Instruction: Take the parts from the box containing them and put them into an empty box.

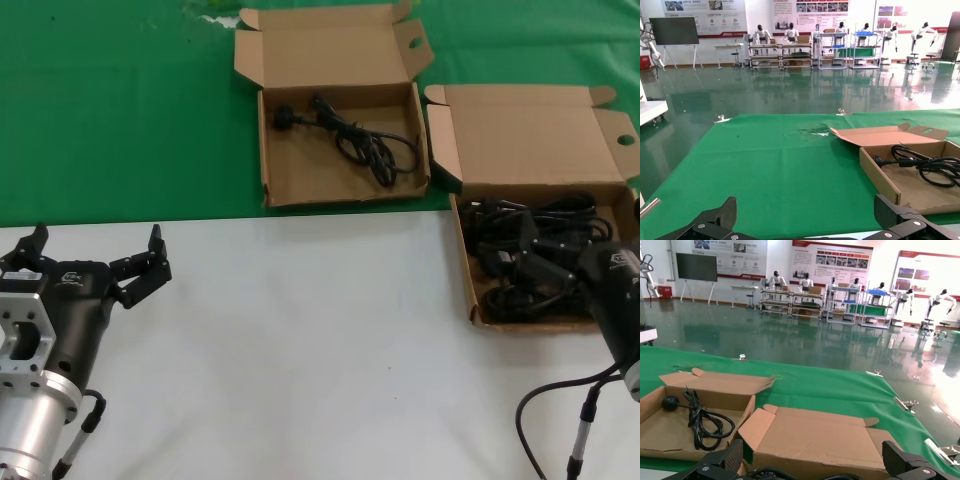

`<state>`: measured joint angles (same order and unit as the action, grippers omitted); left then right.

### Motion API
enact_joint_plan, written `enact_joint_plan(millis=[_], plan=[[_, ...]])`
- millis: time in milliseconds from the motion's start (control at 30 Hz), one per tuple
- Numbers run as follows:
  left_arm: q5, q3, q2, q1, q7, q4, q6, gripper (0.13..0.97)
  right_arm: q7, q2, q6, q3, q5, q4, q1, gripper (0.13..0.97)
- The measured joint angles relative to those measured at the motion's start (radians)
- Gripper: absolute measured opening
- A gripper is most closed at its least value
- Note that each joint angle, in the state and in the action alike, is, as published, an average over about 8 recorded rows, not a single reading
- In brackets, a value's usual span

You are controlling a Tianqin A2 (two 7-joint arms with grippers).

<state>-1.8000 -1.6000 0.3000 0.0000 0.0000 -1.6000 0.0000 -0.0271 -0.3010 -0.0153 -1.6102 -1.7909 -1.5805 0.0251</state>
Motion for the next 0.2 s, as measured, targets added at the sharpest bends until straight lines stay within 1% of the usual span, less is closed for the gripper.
enact_joint_plan(millis=[200], plan=[[0.0,0.0,0.0,0.0,0.0,0.0,0.0,0.966,0.0,0.0,0.0,0.0,0.0,0.0,0.0,0.966]])
